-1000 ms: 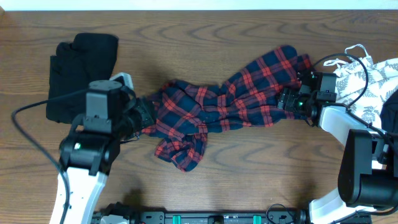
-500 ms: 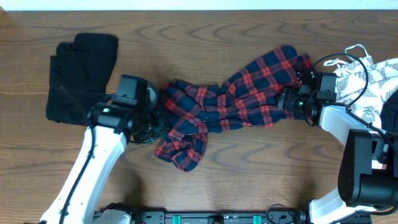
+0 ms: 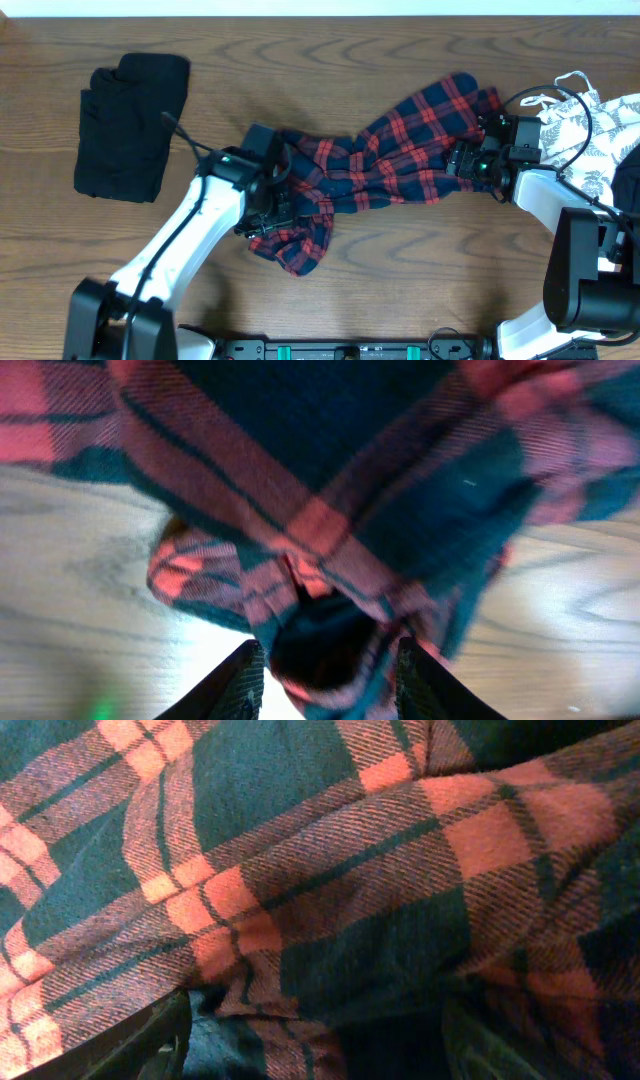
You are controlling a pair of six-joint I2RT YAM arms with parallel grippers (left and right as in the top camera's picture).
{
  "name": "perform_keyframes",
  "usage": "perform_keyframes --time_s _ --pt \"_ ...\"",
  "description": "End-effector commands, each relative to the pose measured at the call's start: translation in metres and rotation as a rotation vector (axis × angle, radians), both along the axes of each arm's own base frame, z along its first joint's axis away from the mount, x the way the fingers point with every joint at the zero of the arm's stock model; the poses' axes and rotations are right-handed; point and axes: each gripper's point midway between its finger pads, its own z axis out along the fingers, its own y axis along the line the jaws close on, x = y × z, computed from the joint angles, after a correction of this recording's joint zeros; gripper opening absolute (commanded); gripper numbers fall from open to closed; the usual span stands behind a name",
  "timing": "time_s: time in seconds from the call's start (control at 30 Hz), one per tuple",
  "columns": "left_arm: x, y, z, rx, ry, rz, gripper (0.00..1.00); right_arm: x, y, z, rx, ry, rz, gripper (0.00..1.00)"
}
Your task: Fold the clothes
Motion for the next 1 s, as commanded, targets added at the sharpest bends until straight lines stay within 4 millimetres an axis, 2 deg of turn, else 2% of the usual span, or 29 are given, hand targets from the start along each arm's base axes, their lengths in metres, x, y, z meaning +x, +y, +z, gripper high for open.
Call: perform_keyframes --time_s 0.0,0.23,0.4,0.53,0.8,0.97 --pt "0.006 0.002 -0.011 0.049 -0.001 -0.087 0.44 -0.039 0.003 -0.046 0.018 0.177 -0.025 0.79" --pt "0.013 -0.002 -0.017 0.042 -0.021 -0.107 0.45 -0.039 0.003 -0.046 0.018 0.177 -0.025 0.79" --pt "0.010 -0.006 -0.017 0.035 -0.017 -0.120 0.47 -0.039 0.003 -0.046 0.017 0.177 -0.025 0.79" --pt "0.011 -0.014 -0.017 0.040 -0.044 -0.171 0.51 -0.039 0.003 -0.046 0.017 0.176 -0.025 0.79" --pt "0.018 -0.004 -0.019 0.180 -0.114 -0.235 0.54 -0.040 0.004 -0.046 0.018 0.179 -0.025 0.79" --pt "0.034 0.011 -0.017 0.279 -0.184 -0.223 0.54 -0.039 0.003 -0.046 0.018 0.177 -0.025 0.79"
